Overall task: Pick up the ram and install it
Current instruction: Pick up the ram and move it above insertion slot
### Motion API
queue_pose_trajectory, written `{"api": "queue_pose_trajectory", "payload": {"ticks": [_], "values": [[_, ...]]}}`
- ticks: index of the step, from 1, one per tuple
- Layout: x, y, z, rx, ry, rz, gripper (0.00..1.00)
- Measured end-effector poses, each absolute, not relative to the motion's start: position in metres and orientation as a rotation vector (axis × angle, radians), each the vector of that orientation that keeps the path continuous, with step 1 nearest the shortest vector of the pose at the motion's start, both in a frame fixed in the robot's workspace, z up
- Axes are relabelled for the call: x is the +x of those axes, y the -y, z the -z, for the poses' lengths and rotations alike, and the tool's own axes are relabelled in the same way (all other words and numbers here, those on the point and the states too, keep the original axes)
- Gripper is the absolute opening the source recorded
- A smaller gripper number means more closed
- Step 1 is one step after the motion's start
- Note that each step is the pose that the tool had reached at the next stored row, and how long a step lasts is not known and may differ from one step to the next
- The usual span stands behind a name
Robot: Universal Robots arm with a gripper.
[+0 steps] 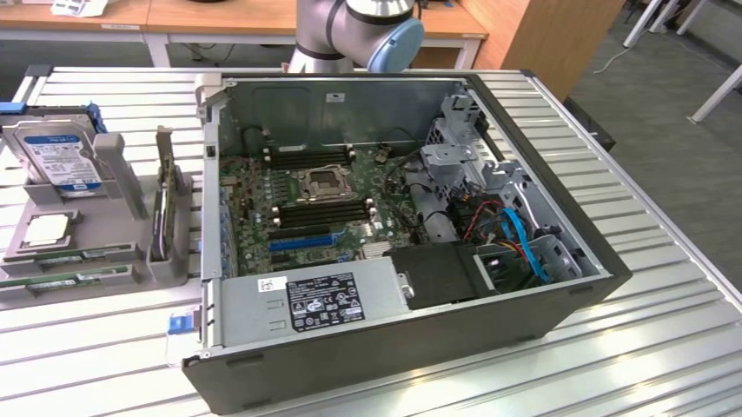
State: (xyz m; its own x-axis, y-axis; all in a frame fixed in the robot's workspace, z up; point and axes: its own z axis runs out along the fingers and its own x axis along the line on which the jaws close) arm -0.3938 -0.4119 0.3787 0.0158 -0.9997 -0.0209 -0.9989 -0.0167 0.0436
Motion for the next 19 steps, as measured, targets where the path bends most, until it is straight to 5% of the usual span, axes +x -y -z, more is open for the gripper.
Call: {"api": "queue_pose_trajectory", "payload": {"ticks": [10,13,19], "values": [[-0.3923,0.4120,-0.3787,2.227,2.191,0.071,0.11],[-0.3923,0.4120,-0.3787,2.227,2.191,0.071,0.24],[-0.3922,0.4119,-0.3787,2.227,2.191,0.071,0.24]]}}
